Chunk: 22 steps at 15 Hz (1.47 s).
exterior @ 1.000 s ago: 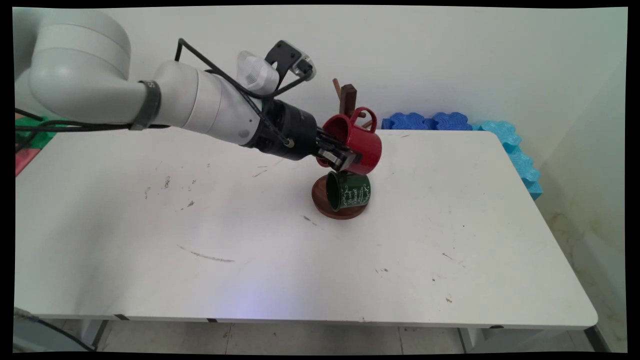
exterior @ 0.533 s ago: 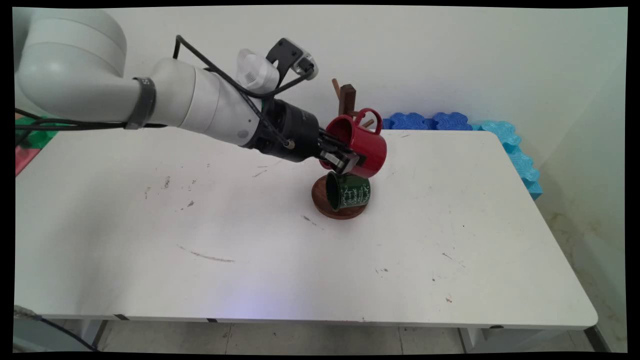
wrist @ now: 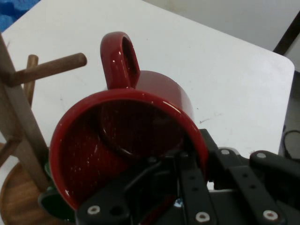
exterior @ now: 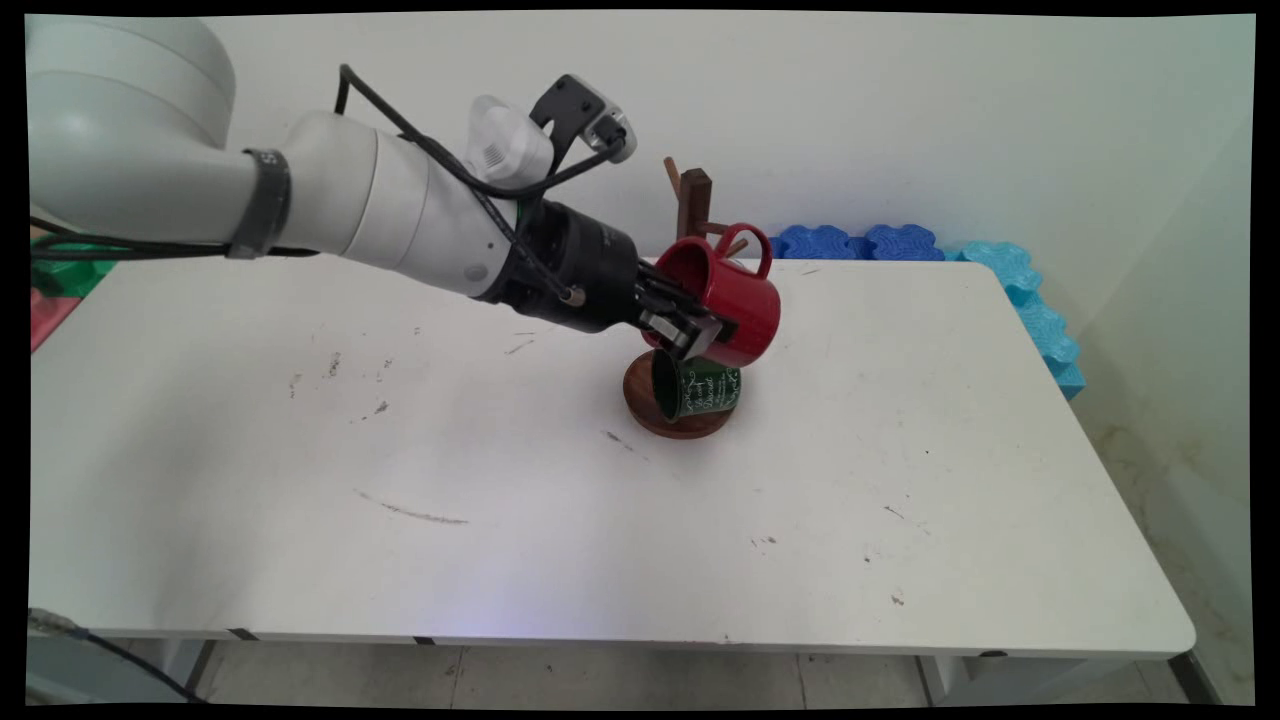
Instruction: Place the picked object on the table
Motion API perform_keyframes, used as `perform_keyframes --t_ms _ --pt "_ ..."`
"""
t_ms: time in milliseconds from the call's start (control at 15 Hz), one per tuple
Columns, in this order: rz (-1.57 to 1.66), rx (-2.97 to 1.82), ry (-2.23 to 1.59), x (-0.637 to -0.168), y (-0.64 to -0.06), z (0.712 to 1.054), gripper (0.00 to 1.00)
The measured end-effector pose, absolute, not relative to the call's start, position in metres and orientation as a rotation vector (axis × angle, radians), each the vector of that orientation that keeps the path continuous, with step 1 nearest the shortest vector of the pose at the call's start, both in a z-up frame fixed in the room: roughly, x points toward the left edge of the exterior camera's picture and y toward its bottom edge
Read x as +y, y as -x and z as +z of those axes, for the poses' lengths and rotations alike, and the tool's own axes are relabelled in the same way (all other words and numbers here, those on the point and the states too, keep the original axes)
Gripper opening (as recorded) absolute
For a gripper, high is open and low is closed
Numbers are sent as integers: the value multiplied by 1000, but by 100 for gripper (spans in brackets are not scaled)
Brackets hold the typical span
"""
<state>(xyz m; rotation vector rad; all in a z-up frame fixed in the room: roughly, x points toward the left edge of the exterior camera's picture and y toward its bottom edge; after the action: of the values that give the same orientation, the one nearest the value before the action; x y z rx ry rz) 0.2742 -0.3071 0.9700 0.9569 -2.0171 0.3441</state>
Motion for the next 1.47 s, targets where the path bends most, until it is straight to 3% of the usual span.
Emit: perform_keyframes --t_ms 1467 --pt "493 -2336 -991 -264 -337 965 0"
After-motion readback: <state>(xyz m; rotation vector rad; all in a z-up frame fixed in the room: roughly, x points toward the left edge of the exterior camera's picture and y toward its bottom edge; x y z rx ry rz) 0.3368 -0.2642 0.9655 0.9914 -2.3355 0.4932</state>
